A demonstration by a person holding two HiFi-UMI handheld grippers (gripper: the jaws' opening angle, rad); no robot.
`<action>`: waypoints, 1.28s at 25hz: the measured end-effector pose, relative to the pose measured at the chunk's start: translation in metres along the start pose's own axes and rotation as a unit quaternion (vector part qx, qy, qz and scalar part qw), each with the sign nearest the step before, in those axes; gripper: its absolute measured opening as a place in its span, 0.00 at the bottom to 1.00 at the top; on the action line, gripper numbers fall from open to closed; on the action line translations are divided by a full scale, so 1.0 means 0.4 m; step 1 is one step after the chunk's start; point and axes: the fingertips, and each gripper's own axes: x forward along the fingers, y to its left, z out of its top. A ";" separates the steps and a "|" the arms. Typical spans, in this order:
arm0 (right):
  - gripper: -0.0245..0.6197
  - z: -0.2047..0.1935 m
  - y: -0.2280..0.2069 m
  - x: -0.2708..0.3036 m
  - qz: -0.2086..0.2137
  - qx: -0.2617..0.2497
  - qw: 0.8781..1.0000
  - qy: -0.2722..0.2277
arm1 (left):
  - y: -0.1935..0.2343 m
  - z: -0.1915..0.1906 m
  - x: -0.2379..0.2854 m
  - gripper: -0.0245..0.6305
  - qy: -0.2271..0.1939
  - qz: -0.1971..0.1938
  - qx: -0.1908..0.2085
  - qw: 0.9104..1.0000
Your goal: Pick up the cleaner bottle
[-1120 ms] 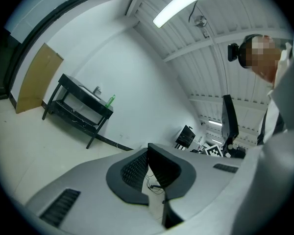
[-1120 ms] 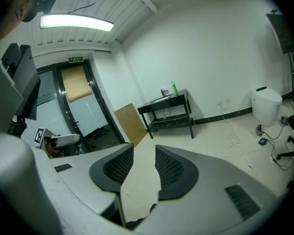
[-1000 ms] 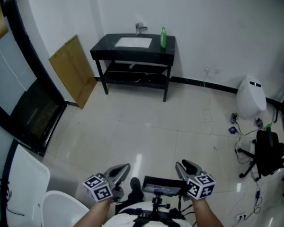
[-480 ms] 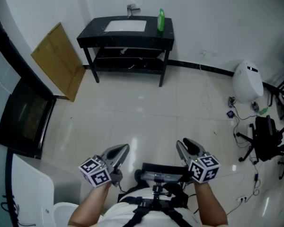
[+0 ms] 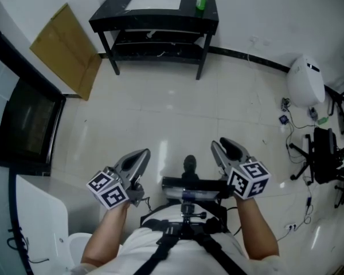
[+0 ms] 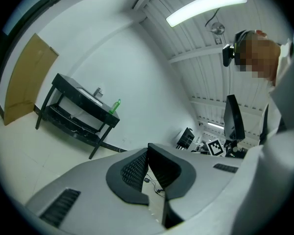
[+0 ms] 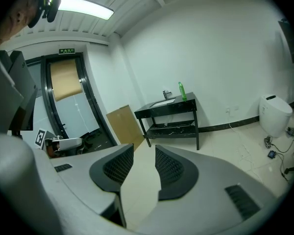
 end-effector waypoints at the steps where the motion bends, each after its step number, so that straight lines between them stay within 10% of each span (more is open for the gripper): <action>1: 0.26 0.003 -0.002 0.016 0.006 0.001 1.000 0.001 | 0.008 0.004 0.001 0.03 -0.002 0.006 0.001 1.000; 32: 0.26 0.299 -0.379 0.271 0.035 0.020 0.999 -0.036 | 0.115 0.211 0.479 0.03 0.018 0.036 0.044 0.998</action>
